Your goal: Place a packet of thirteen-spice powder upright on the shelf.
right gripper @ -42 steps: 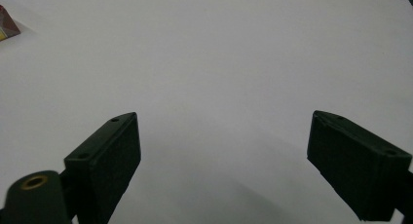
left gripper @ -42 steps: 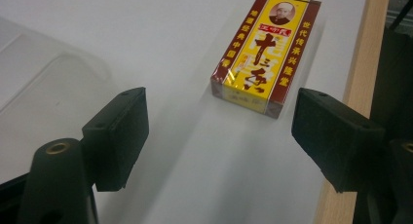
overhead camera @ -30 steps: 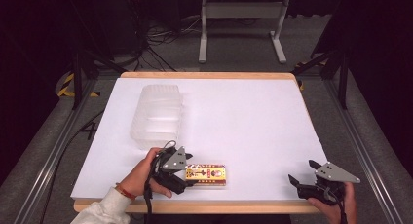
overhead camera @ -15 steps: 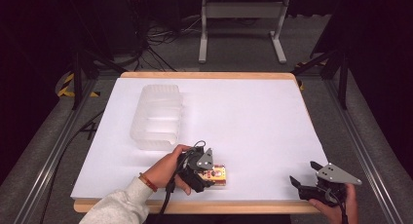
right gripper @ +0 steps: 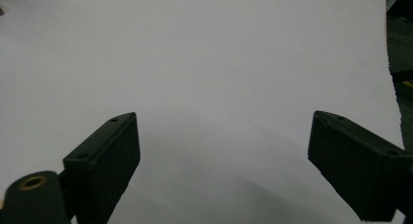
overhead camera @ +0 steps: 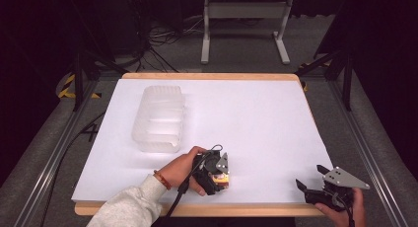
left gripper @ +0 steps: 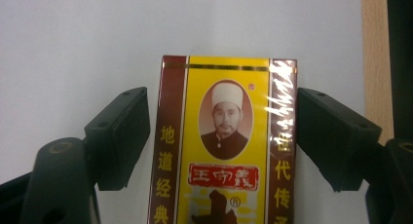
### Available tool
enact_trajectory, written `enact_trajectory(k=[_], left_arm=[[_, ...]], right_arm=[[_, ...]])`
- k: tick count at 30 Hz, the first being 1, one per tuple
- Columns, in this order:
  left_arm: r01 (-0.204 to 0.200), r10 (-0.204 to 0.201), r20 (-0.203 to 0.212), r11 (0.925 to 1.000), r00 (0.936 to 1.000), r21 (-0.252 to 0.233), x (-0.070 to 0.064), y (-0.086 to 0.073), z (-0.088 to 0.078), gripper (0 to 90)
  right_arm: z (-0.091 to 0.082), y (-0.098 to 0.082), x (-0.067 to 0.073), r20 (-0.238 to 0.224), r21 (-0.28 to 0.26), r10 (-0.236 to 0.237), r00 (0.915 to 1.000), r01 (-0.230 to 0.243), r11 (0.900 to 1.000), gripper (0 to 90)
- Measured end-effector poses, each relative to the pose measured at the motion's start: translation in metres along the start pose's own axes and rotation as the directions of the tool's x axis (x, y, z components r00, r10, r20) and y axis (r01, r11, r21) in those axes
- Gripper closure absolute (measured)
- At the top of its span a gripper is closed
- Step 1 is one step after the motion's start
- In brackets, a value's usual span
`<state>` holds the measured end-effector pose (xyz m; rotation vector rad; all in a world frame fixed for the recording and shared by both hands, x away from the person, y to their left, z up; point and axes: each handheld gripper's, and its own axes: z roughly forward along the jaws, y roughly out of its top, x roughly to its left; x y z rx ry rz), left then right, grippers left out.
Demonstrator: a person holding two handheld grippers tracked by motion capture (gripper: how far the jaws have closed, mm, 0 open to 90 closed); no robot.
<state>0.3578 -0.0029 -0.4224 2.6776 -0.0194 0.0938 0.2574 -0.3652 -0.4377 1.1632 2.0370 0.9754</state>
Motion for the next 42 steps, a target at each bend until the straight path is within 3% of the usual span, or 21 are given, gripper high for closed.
enact_trajectory(k=[6,12,15,22,25,27,32,36,42], left_arm=[[0.027,-0.028,0.032,0.9995,0.9991,0.019,0.003,0.003,0.007,23.0],[0.042,-0.042,0.044,0.9991,0.9982,0.012,0.005,0.002,0.006,29.9],[0.028,-0.028,0.036,0.9994,0.9990,0.019,0.004,0.002,0.004,30.9],[0.046,-0.046,0.011,0.9990,0.9989,-0.002,0.005,-0.003,-0.005,32.1],[0.088,-0.089,-0.013,0.9957,0.9960,-0.029,0.007,-0.007,-0.012,32.1],[0.096,-0.098,-0.029,0.9942,0.9948,-0.048,0.008,-0.009,-0.015,32.2],[0.134,-0.145,-0.086,0.9839,0.9857,-0.118,0.010,-0.018,-0.031,32.2],[0.167,-0.191,-0.125,0.9688,0.9735,-0.183,0.011,-0.027,-0.047,32.2],[0.218,-0.269,-0.159,0.9346,0.9499,-0.281,0.015,-0.037,-0.068,32.2]], right_arm=[[0.000,0.000,0.000,0.003,0.002,-0.005,1.0000,0.005,1.000,12.2],[0.001,0.001,0.004,0.008,0.008,-0.025,0.9997,0.025,1.000,12.2],[0.001,0.001,0.004,0.009,0.011,-0.030,0.9995,0.030,0.999,12.0],[0.000,0.001,0.002,0.009,0.006,-0.019,0.9998,0.019,1.000,11.9],[0.000,0.000,0.002,0.011,0.008,-0.019,0.9998,0.019,1.000,11.9],[0.001,0.000,0.002,0.010,0.009,-0.022,0.9997,0.022,1.000,11.9],[0.001,0.000,0.002,0.002,0.004,-0.023,0.9997,0.023,1.000,11.6],[0.001,0.000,0.002,0.007,0.009,-0.025,0.9997,0.025,1.000,11.6],[0.001,0.000,0.001,0.006,0.007,-0.020,0.9998,0.020,1.000,11.6]])
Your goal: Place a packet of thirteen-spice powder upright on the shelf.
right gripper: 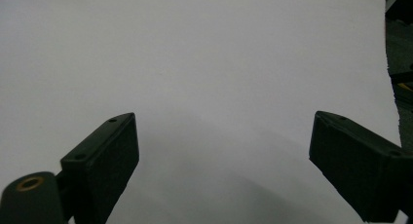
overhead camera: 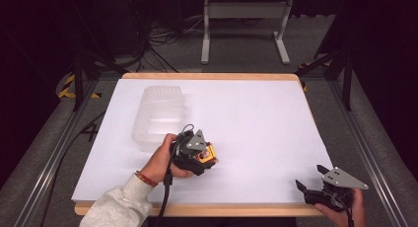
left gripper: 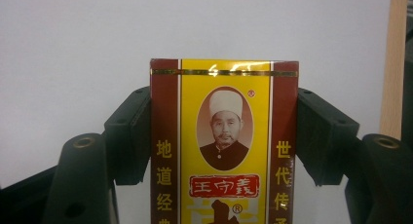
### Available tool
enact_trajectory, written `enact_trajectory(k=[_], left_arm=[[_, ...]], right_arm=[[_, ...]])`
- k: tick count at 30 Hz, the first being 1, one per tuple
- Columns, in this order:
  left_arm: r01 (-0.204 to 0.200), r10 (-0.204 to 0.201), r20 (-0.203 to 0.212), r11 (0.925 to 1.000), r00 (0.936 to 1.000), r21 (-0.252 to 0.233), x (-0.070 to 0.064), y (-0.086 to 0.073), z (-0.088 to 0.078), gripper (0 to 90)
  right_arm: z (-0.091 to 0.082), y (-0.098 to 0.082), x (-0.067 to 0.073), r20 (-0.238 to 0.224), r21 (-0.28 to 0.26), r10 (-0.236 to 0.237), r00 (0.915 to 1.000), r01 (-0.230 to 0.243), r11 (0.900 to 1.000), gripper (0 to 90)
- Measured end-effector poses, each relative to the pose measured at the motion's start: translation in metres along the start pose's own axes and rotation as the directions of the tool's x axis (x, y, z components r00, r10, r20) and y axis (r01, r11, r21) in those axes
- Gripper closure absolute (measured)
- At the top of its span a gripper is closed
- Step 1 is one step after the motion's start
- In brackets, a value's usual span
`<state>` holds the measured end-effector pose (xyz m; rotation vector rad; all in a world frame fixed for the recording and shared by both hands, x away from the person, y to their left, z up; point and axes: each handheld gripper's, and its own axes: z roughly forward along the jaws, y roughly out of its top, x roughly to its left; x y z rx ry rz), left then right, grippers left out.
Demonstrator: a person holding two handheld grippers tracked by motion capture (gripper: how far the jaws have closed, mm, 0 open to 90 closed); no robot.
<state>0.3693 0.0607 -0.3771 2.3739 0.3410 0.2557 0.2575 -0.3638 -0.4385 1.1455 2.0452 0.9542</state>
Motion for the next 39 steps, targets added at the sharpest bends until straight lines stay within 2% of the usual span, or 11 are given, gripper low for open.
enact_trajectory(k=[4,7,13,18,22,25,31,33,36,37,39], left_arm=[[0.039,-0.041,-0.047,0.9981,0.9980,-0.047,0.007,-0.003,-0.011,32.2],[0.075,-0.078,-0.044,0.9936,0.9959,-0.085,0.012,-0.005,-0.017,32.2],[0.103,-0.115,-0.073,0.9825,0.9907,-0.156,0.017,-0.007,-0.028,32.3],[0.117,-0.147,-0.135,0.9708,0.9798,-0.210,0.022,-0.008,-0.040,32.3],[0.139,-0.182,-0.144,0.9537,0.9727,-0.267,0.027,-0.011,-0.050,32.3],[0.149,-0.195,-0.127,0.9410,0.9726,-0.304,0.028,-0.011,-0.057,32.3],[0.151,-0.207,-0.130,0.9244,0.9696,-0.350,0.028,-0.010,-0.069,32.3],[0.152,-0.223,-0.155,0.9161,0.9625,-0.371,0.029,-0.011,-0.072,32.3],[0.177,-0.267,-0.166,0.8901,0.9492,-0.420,0.033,-0.013,-0.077,32.3],[0.177,-0.267,-0.166,0.8901,0.9492,-0.420,0.033,-0.013,-0.077,32.3],[0.189,-0.295,-0.181,0.8752,0.9382,-0.445,0.038,-0.015,-0.080,32.3]], right_arm=[[-0.001,0.000,0.000,0.002,-0.005,0.003,1.0000,-0.003,1.000,11.7],[-0.001,0.000,-0.001,0.001,-0.005,0.003,1.0000,-0.003,1.000,11.7],[0.000,0.000,0.000,0.002,-0.003,0.002,1.0000,-0.002,1.000,11.6],[-0.001,0.000,0.000,-0.001,-0.006,0.002,1.0000,-0.002,1.000,11.6],[-0.001,0.000,0.000,0.002,-0.005,-0.002,1.0000,0.002,1.000,11.6],[-0.001,0.000,0.000,0.004,-0.004,-0.003,1.0000,0.003,1.000,11.7],[-0.001,0.001,-0.001,0.007,-0.008,-0.004,1.0000,0.004,1.000,11.7],[-0.001,0.001,0.000,0.006,-0.006,-0.005,1.0000,0.005,1.000,11.7],[-0.001,0.001,0.000,0.003,-0.006,-0.007,1.0000,0.007,1.000,11.6],[-0.001,0.001,0.000,0.003,-0.006,-0.007,1.0000,0.007,1.000,11.6],[-0.001,0.001,0.000,0.006,-0.005,-0.005,1.0000,0.005,1.000,11.6]])
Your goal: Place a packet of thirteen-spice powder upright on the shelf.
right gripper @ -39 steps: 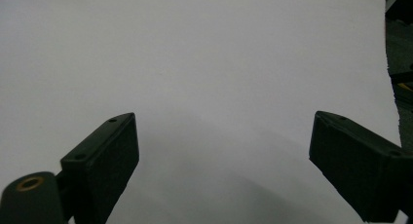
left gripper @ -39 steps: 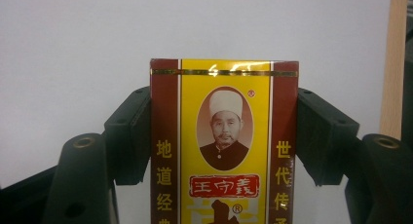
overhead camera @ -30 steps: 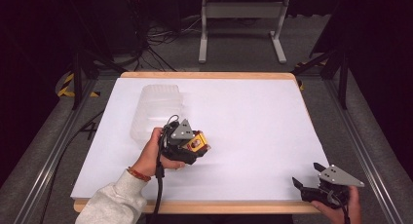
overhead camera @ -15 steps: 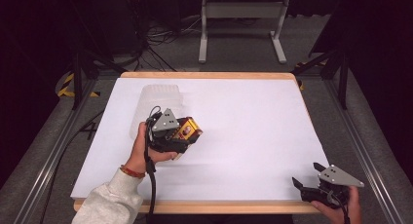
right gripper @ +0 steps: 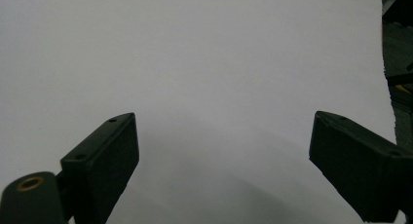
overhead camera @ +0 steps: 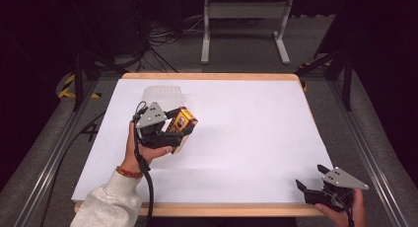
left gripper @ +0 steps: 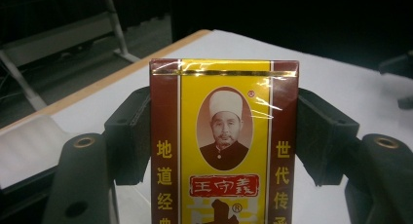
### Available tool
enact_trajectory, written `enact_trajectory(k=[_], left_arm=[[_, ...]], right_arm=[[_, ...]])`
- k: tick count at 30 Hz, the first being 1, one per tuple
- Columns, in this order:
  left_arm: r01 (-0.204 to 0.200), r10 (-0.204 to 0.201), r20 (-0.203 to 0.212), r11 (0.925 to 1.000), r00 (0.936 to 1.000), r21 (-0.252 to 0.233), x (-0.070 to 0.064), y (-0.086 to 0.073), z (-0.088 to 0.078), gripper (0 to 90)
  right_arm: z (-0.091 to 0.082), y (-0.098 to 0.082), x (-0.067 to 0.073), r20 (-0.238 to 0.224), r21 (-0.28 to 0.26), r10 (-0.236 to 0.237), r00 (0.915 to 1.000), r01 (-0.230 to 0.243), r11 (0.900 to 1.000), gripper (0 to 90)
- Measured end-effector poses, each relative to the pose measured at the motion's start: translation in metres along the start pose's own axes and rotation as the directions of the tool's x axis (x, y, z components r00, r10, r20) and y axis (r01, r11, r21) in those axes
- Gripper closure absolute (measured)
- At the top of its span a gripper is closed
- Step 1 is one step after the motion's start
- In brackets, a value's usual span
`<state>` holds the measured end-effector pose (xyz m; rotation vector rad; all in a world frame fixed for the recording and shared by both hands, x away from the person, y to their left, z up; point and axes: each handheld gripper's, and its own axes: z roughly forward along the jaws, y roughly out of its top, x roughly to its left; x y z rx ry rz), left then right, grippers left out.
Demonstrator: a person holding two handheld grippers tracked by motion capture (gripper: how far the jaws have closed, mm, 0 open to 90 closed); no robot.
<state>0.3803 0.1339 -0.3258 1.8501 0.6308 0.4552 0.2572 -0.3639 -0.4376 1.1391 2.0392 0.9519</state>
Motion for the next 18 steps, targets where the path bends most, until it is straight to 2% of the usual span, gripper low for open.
enact_trajectory(k=[3,5,6,10,13,14,17,18], left_arm=[[0.029,-0.030,-0.036,0.9993,0.9989,-0.023,0.009,0.000,-0.002,32.2],[0.053,-0.056,-0.071,0.9976,0.9959,-0.045,0.016,-0.001,-0.002,32.3],[0.064,-0.068,-0.077,0.9966,0.9947,-0.051,0.020,-0.001,-0.002,32.3],[0.103,-0.112,-0.126,0.9918,0.9857,-0.076,0.034,-0.003,0.003,32.3],[0.127,-0.138,-0.159,0.9889,0.9776,-0.077,0.044,-0.006,0.008,32.3],[0.139,-0.152,-0.177,0.9866,0.9724,-0.086,0.048,-0.007,0.009,32.2],[0.148,-0.161,-0.187,0.9857,0.9690,-0.080,0.054,-0.009,0.012,32.2],[0.153,-0.167,-0.206,0.9847,0.9642,-0.083,0.057,-0.010,0.014,32.2]], right_arm=[[0.000,0.000,0.000,0.001,0.001,0.002,1.0000,-0.002,1.000,11.7],[0.001,0.000,0.000,0.000,0.002,0.002,1.0000,-0.002,1.000,11.7],[0.001,0.000,0.000,-0.002,0.004,0.001,1.0000,-0.001,1.000,11.6],[0.002,-0.001,0.001,-0.001,0.010,-0.002,1.0000,0.002,1.000,11.7],[0.003,-0.001,0.001,-0.001,0.014,-0.004,1.0000,0.004,1.000,11.7],[0.004,-0.001,0.001,-0.003,0.014,-0.002,1.0000,0.002,1.000,11.6],[0.004,-0.002,0.000,-0.003,0.018,-0.001,1.0000,0.001,1.000,11.7],[0.005,-0.002,0.001,-0.002,0.019,-0.001,1.0000,0.001,1.000,11.7]])
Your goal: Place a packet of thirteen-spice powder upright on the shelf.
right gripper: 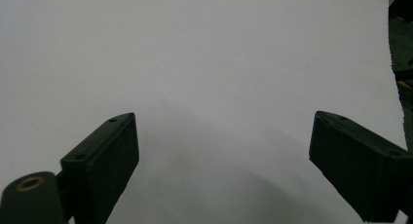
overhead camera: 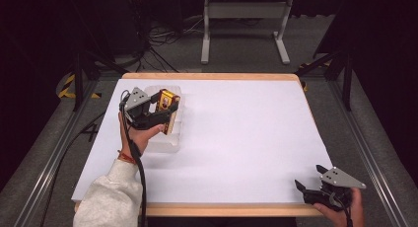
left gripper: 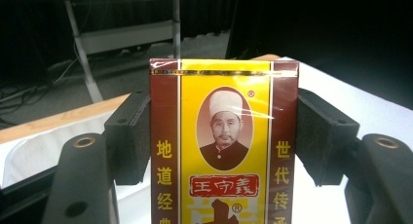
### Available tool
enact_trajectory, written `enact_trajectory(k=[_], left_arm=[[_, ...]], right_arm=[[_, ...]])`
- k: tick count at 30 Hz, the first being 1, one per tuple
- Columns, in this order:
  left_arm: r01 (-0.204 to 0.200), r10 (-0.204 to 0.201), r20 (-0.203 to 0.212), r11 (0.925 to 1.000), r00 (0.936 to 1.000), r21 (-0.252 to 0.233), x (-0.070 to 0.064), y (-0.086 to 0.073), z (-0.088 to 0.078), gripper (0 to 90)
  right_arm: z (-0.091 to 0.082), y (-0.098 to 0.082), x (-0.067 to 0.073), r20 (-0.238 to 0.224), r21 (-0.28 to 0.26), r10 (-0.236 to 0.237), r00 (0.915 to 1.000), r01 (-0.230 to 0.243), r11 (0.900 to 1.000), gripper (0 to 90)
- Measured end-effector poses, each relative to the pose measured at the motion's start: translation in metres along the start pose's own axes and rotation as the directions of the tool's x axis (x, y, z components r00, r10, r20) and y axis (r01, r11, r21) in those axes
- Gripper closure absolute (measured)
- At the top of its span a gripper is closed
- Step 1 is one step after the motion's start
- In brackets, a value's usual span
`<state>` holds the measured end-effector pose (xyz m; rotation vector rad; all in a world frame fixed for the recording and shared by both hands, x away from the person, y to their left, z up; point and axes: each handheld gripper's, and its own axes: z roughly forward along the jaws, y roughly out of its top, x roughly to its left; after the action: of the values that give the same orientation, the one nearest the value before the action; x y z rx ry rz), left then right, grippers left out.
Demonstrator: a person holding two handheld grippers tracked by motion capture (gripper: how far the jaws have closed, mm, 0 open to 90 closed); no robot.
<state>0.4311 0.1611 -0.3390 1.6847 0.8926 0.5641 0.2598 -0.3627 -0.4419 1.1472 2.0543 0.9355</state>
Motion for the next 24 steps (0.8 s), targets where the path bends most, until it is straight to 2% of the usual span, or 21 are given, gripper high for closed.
enact_trajectory(k=[1,4,8,10,14,16,20,22,23,24], left_arm=[[0.008,-0.008,-0.014,1.0000,0.9999,-0.002,0.002,0.000,0.003,32.2],[0.039,-0.039,-0.021,0.9992,0.9990,-0.009,0.011,-0.001,0.010,32.2],[0.064,-0.065,-0.046,0.9979,0.9969,-0.003,0.017,-0.001,0.020,32.2],[0.089,-0.089,-0.055,0.9960,0.9945,0.007,0.020,-0.001,0.027,32.1],[0.074,-0.070,-0.099,0.9964,0.9926,0.040,0.021,0.000,0.037,32.1],[0.092,-0.085,-0.114,0.9944,0.9898,0.053,0.024,-0.001,0.042,32.1],[0.128,-0.121,-0.137,0.9909,0.9832,0.043,0.030,-0.003,0.047,32.0],[0.133,-0.127,-0.137,0.9902,0.9824,0.041,0.031,-0.004,0.048,32.0],[0.144,-0.137,-0.152,0.9887,0.9789,0.040,0.033,-0.004,0.049,32.1],[0.144,-0.137,-0.152,0.9887,0.9789,0.040,0.033,-0.004,0.049,32.0]], right_arm=[[0.000,0.000,0.000,0.000,0.003,-0.002,1.0000,0.002,1.000,11.6],[0.002,-0.001,0.001,-0.001,0.010,-0.004,1.0000,0.004,1.000,11.6],[0.003,-0.001,0.001,-0.001,0.018,-0.005,1.0000,0.005,1.000,11.6],[0.004,-0.002,0.001,-0.002,0.019,-0.002,1.0000,0.002,1.000,11.6],[0.004,-0.001,0.001,-0.004,0.018,-0.006,1.0000,0.006,1.000,11.6],[0.003,-0.001,0.001,-0.003,0.015,-0.004,1.0000,0.004,1.000,11.6],[0.003,-0.002,0.001,-0.005,0.014,-0.004,1.0000,0.004,1.000,11.6],[0.003,-0.002,0.001,-0.007,0.016,-0.006,1.0000,0.006,1.000,11.6],[0.003,-0.002,0.001,-0.006,0.017,-0.007,1.0000,0.008,1.000,11.6],[0.003,-0.002,0.001,-0.006,0.017,-0.007,1.0000,0.008,1.000,11.6]])
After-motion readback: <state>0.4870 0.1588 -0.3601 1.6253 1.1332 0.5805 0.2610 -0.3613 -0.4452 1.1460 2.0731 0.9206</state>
